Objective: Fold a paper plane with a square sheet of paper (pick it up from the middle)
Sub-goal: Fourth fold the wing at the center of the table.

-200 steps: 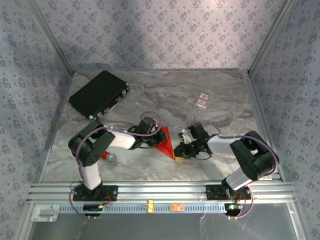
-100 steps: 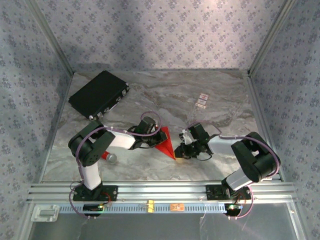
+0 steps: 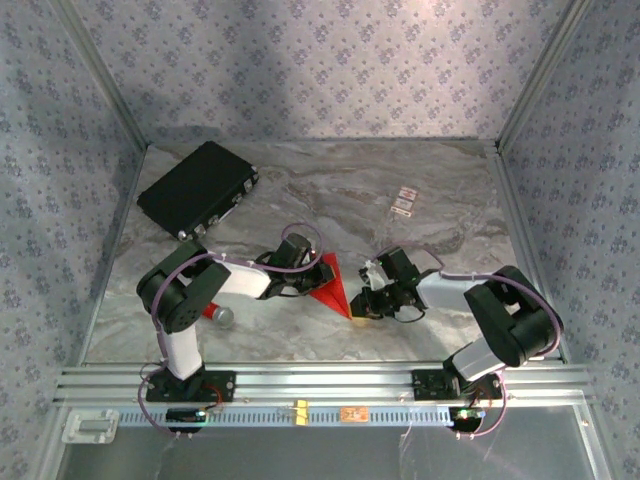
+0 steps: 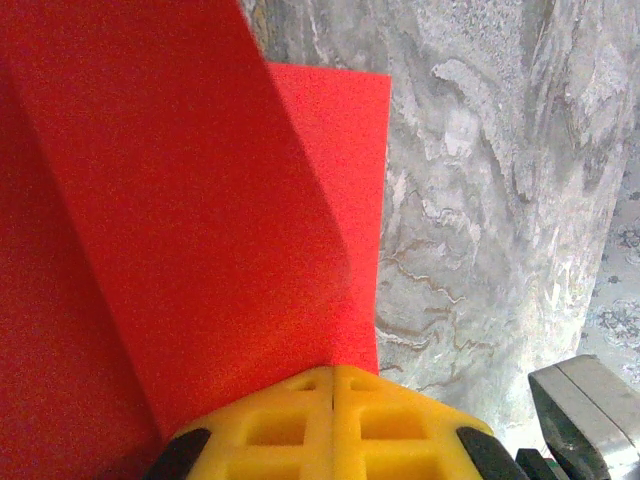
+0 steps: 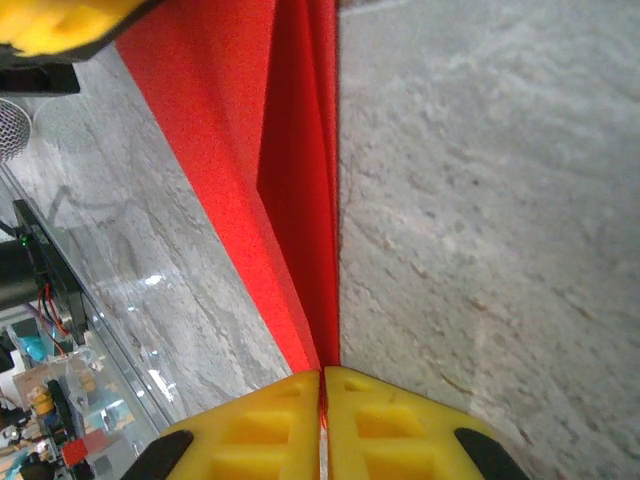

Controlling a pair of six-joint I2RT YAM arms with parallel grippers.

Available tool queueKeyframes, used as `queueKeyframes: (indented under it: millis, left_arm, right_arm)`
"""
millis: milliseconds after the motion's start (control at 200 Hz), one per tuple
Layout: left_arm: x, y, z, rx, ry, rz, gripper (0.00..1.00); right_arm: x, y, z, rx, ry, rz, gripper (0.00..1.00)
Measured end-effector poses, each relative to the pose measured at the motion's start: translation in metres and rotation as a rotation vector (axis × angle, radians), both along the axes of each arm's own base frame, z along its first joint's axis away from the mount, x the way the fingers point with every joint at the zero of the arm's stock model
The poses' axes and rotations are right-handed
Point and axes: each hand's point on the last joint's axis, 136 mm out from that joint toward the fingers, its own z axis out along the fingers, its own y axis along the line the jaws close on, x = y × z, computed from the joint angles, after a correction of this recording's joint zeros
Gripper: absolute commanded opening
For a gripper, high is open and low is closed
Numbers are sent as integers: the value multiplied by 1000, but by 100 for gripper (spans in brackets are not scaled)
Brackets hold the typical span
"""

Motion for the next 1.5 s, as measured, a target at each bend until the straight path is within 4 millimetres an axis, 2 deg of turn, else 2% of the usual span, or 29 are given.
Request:
queueKeyframes:
  millis: [190, 370, 625, 700, 844, 954, 1144, 1499]
  left_arm:
    - [0, 0, 0, 0, 0, 0, 6]
    - [0, 0, 0, -2, 1, -2, 5]
    - [0, -1, 0, -5, -2, -3, 5]
    - [0, -1, 0, -5, -2, -3, 5]
    - [0, -1, 0, -5, -2, -3, 5]
    - [0, -1, 0, -5, -2, -3, 5]
    - [0, -1, 0, -5, -2, -3, 5]
    - [0, -1, 0, -5, -2, -3, 5]
  right_arm:
    - [-1, -1, -1, -5, -6, 10, 3]
    - [-2, -1, 1, -11, -12, 14, 17]
    - [-3, -7, 16, -22, -33, -13, 28]
    - [3, -4, 26, -1, -61, -18, 26]
    - [20, 10, 46, 53, -104, -26, 10]
    - [28, 24, 51, 73, -119, -8, 6]
    - [29, 39, 41, 54, -97, 22, 5]
    - [30, 39, 19, -18, -73, 15, 5]
